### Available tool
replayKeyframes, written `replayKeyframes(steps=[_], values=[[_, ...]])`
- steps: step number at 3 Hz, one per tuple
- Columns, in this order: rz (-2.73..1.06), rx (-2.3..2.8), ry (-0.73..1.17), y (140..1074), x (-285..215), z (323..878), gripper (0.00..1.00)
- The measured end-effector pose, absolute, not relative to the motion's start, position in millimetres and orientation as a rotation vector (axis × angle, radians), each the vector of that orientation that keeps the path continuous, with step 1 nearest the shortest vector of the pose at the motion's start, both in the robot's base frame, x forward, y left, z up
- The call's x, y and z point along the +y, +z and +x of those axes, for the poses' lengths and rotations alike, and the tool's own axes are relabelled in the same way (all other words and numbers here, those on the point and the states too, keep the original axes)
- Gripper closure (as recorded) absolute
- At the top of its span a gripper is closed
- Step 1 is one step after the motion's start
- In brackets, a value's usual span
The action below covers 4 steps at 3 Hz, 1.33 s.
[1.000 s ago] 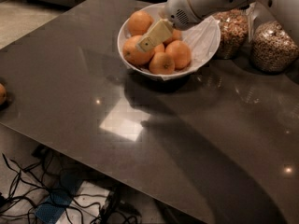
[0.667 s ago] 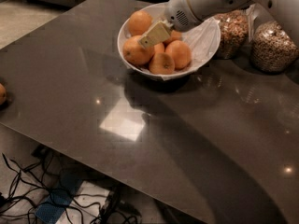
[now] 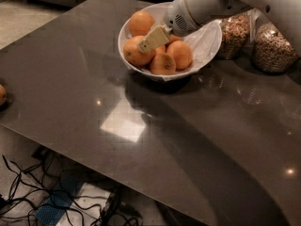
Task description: Pick orange from white bowl
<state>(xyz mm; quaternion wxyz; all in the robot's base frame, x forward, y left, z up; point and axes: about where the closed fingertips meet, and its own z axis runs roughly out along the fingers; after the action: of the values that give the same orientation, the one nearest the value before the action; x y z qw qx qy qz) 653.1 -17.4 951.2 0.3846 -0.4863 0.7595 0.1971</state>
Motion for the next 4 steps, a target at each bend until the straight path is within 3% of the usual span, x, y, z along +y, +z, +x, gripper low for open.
replayKeyframes(steps=[1, 2, 4], values=[[-1.238, 1.935, 0.540, 953, -12, 646, 0.16], [-1.241, 1.928, 0.593, 955, -2, 639, 0.06], [-1.240, 1.931, 0.588, 953, -2, 640, 0.14]])
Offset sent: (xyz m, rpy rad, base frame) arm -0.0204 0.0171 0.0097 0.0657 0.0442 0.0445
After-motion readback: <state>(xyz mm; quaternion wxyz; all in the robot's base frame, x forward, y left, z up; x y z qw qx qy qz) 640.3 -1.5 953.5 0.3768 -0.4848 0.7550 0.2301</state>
